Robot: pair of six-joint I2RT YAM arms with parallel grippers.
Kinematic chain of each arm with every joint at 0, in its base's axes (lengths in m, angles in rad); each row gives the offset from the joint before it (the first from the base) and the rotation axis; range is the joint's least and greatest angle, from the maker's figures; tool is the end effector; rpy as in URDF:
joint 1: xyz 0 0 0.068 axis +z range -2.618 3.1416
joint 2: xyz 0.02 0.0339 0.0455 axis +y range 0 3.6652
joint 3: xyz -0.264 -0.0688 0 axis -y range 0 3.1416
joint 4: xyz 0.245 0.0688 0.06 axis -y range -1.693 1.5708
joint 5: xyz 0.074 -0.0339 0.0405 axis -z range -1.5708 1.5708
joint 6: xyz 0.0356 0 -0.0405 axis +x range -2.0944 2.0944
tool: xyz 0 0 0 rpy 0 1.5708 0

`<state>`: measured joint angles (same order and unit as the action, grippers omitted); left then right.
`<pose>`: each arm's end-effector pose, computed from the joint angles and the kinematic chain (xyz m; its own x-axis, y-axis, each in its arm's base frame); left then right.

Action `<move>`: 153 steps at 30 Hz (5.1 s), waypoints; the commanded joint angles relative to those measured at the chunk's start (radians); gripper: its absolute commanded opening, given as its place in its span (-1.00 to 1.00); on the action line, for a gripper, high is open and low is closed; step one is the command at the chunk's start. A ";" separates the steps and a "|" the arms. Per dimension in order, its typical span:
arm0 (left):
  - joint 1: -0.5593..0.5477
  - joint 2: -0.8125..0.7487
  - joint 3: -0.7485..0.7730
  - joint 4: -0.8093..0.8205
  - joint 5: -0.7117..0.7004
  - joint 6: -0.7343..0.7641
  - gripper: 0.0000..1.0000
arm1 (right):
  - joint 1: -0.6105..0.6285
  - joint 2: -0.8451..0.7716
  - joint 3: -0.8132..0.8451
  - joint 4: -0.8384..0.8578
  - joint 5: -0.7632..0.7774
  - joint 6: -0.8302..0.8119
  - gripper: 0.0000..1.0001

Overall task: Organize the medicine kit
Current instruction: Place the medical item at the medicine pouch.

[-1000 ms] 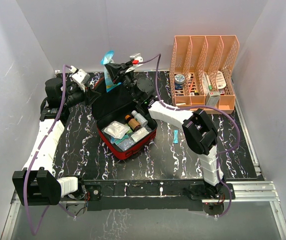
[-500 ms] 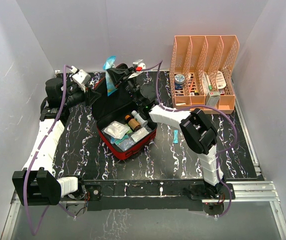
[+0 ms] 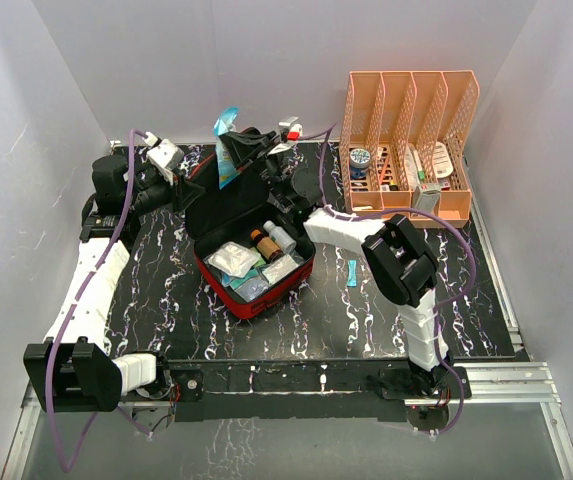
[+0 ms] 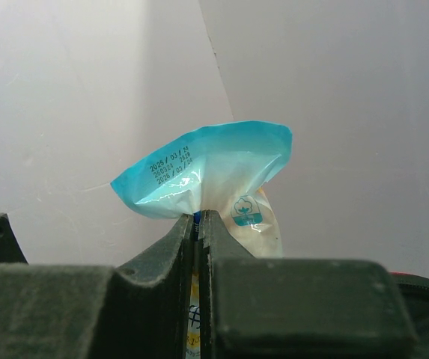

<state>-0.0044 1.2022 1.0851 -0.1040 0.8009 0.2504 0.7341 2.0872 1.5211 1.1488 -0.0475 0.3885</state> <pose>0.2715 -0.0268 0.3691 -0.0381 0.1727 -0.9842 0.7360 0.6711 0.0892 0.3558 0.3233 0.3226 0.1135 0.6120 -0.7827 -0.8013 0.5221 0.2921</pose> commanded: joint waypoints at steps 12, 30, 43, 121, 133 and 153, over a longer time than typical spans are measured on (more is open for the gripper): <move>-0.028 -0.046 0.002 0.037 -0.083 -0.002 -1.00 | -0.026 -0.132 -0.128 0.176 0.010 0.141 -1.00; -0.030 -0.072 -0.029 0.103 -0.180 -0.067 -1.00 | -0.058 -0.123 -0.193 0.353 0.168 0.299 -1.00; -0.039 -0.086 -0.033 0.087 -0.158 -0.075 -1.00 | -0.058 0.019 -0.029 0.334 0.176 0.335 -1.00; -0.040 -0.047 -0.006 0.070 -0.055 -0.074 -1.00 | 0.007 -0.080 -0.117 -0.203 0.042 0.116 -1.00; -0.040 -0.041 -0.003 0.073 -0.065 -0.076 -1.00 | 0.076 -0.127 -0.181 -0.307 -0.067 -0.018 -1.00; -0.041 -0.031 0.009 0.062 -0.066 -0.063 -1.00 | 0.123 -0.275 -0.276 -0.539 -0.187 -0.155 -0.82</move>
<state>-0.0338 1.1843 1.0550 -0.0498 0.6834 0.1761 0.8154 1.9034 1.3071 0.6777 -0.1589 0.2672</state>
